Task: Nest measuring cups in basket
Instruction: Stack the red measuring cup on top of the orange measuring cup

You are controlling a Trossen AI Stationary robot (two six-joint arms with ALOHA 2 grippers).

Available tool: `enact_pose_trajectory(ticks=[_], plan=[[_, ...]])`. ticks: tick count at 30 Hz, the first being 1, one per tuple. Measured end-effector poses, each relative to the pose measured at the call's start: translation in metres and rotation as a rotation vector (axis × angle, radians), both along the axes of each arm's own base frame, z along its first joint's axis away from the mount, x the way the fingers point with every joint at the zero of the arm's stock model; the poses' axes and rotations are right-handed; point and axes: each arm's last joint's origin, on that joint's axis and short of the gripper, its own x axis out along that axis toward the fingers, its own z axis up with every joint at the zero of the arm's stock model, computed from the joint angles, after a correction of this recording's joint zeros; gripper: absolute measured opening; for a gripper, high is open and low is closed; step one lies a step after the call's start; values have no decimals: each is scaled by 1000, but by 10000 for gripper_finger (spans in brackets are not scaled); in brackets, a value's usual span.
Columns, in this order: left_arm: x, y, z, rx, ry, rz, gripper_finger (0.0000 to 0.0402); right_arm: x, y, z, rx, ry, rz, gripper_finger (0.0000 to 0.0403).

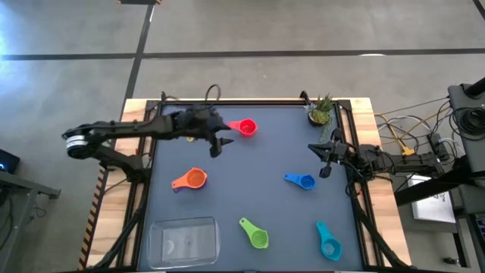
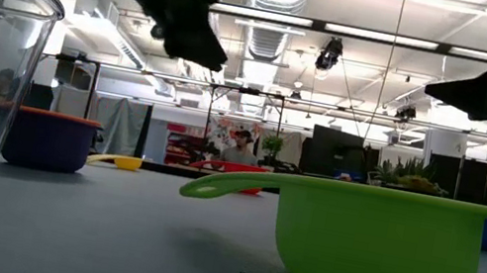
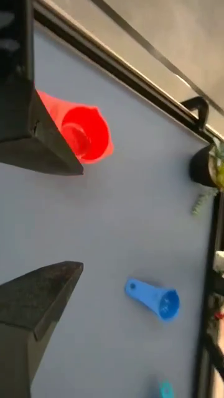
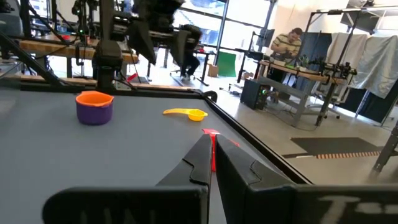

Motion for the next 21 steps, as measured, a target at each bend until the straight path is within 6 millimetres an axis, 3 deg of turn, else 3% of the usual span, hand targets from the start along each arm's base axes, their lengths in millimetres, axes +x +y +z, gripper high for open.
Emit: enact_pose_trajectory(ticks=[6, 12, 21], plan=[[33, 28, 0, 31, 172, -23, 270, 0, 0, 0, 0, 0, 0, 9], [60, 55, -9, 37, 293, -38, 279, 0, 0, 0, 0, 0, 0, 9], [71, 91, -36, 6, 395, -28, 279, 0, 0, 0, 0, 0, 0, 9]])
